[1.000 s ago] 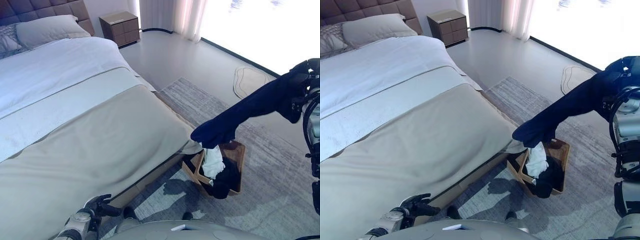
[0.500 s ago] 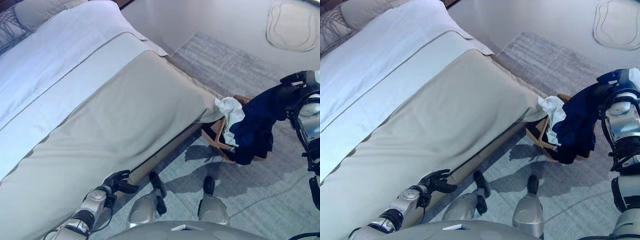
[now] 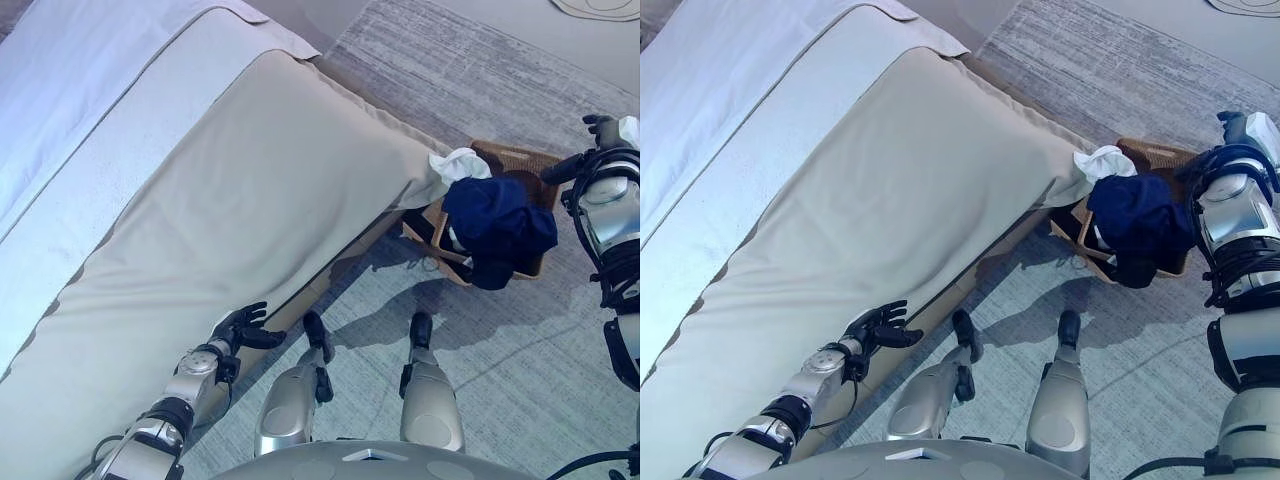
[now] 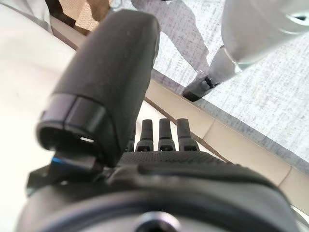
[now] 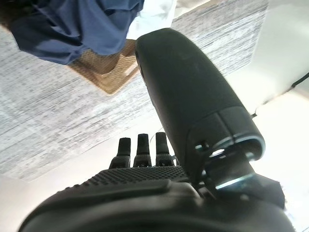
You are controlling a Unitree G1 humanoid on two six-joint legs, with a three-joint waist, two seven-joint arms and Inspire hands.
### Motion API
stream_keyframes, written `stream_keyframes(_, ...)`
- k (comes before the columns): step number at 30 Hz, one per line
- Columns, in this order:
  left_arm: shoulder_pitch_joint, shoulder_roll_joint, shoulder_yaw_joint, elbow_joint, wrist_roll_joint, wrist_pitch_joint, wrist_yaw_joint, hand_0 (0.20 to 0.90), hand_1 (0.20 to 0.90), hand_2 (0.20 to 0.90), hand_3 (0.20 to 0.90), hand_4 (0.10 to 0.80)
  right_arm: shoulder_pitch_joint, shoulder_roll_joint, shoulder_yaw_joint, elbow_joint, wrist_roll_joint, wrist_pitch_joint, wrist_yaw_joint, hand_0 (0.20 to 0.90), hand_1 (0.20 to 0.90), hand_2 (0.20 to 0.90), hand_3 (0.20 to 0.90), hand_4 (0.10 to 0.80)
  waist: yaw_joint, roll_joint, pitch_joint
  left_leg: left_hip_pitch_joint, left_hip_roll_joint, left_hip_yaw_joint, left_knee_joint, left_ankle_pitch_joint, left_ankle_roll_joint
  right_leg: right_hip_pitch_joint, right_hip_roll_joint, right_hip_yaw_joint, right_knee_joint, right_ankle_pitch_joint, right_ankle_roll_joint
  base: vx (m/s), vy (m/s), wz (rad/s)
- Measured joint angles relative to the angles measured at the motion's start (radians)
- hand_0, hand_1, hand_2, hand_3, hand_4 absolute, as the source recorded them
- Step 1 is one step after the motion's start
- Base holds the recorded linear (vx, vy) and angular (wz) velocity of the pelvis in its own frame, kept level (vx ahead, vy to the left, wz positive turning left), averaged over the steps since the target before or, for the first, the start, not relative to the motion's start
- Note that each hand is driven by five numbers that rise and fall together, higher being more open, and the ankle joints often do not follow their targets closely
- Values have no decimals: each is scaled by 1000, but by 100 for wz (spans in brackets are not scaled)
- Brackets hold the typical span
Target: Pick up the clothes from the bed and place them into the basket
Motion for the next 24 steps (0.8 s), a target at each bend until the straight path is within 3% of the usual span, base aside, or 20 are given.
stream_keyframes(4, 13, 0, 1, 4, 0, 0, -4, 900, 900, 900, 900, 800, 100, 13, -111, -7, 76, -32, -10, 900, 900, 900, 900, 800, 2, -3, 2, 29, 2, -8, -1, -1, -1, 41, 2, -14, -20, -10, 7, 88, 119, 9)
stream_keyframes(6, 30, -1, 8, 5, 3, 0, -4, 900, 900, 900, 900, 800, 204, 66, -232, -54, 190, -92, -19, 900, 900, 900, 900, 800, -1, -12, 7, 47, 3, -11, -4, -4, -5, 65, 4, -17, -34, -13, 9, 141, 140, 2)
stream_keyframes(8, 55, -8, 14, 31, 9, 0, -13, 900, 900, 900, 900, 800, 346, 171, -316, -117, 331, -157, -6, 900, 900, 900, 900, 800, -10, -26, 7, 76, 4, -16, -3, -24, -10, 97, 7, -17, -48, -13, 9, 45, 125, -5)
stream_keyframes(11, 89, -28, 23, 53, 15, -6, -31, 900, 900, 900, 900, 800, 528, 322, -347, -140, 466, -239, 68, 900, 900, 900, 900, 800, -17, -46, 1, 99, -7, -22, 0, -60, -4, 114, 2, -6, -43, -13, 8, 99, 160, -7)
stream_keyframes(15, 124, -46, 46, 111, 51, -25, -53, 900, 900, 900, 900, 800, 726, 504, -331, -84, 471, -288, 180, 900, 900, 900, 900, 800, -19, -93, -26, 145, -28, -17, -3, -82, 0, 154, -15, 6, -50, -7, 8, 136, 200, -6)
stream_keyframes(16, 146, -45, 53, 136, 52, -24, -62, 900, 900, 900, 900, 800, 777, 550, -291, -31, 420, -302, 210, 900, 900, 900, 900, 800, -18, -120, -53, 175, -35, -14, -6, -92, 3, 187, -20, 9, -65, -7, 8, 114, 205, -9)
stream_keyframes(20, 181, -32, 61, 182, 80, -21, -71, 900, 900, 900, 900, 800, 864, 622, -228, 119, 347, -345, 262, 900, 900, 900, 900, 800, -17, -197, -165, 243, -51, -5, -48, -101, -2, 256, -25, 9, -113, -3, 12, 43, 159, -5)
stream_keyframes(24, 181, -24, 62, 222, 89, -21, -82, 900, 900, 900, 900, 800, 875, 649, -224, 211, 340, -381, 281, 900, 900, 900, 900, 800, -18, -246, -229, 271, -58, -1, -49, -110, 0, 284, -31, 10, -114, 2, 10, -13, 169, -2)
